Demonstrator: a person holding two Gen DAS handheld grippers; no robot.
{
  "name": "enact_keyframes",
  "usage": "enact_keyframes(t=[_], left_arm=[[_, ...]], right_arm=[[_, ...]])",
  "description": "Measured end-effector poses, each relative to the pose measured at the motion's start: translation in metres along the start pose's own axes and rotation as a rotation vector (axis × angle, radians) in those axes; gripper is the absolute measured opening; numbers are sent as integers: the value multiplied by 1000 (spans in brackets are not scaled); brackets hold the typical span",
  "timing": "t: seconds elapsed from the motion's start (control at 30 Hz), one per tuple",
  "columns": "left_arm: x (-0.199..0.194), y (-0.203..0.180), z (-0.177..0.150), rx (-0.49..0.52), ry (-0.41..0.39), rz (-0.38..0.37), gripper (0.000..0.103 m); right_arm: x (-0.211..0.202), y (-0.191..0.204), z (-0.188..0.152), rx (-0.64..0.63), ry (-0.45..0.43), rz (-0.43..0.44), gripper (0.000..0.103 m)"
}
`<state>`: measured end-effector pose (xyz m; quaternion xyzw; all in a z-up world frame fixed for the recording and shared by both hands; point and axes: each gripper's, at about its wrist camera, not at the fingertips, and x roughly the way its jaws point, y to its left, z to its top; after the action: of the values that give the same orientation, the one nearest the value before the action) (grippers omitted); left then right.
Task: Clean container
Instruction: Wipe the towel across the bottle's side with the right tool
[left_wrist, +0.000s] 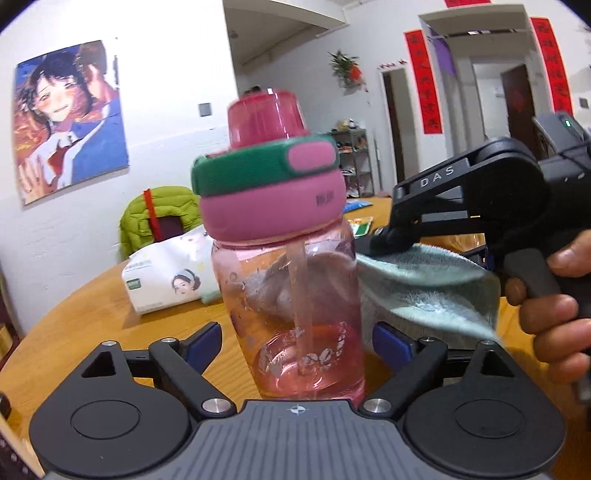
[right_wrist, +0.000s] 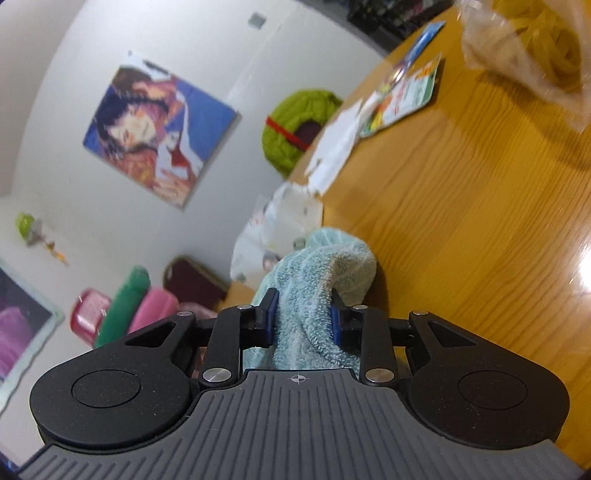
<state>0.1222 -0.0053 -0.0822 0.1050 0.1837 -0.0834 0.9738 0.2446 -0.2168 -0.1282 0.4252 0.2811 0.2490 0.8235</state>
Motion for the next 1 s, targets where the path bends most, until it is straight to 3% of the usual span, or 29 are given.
enact_keyframes(t=[0.1, 0.33, 0.57, 0.9, 1.0], left_arm=[[2, -1, 0, -14, 30, -12, 90], [7, 2, -2, -5, 31, -46, 87], [9, 1, -4, 23, 11, -44, 82], [18, 9, -3, 42, -2, -89, 82], [17, 9, -4, 44, -4, -81, 76]], right_arm=[[-5, -1, 3, 3, -46, 4, 34], [10, 16, -9, -119, 50, -36, 35], [13, 28, -18, -214, 76, -72, 35], [8, 31, -22, -223, 119, -100, 34], [8, 29, -22, -223, 121, -113, 34]])
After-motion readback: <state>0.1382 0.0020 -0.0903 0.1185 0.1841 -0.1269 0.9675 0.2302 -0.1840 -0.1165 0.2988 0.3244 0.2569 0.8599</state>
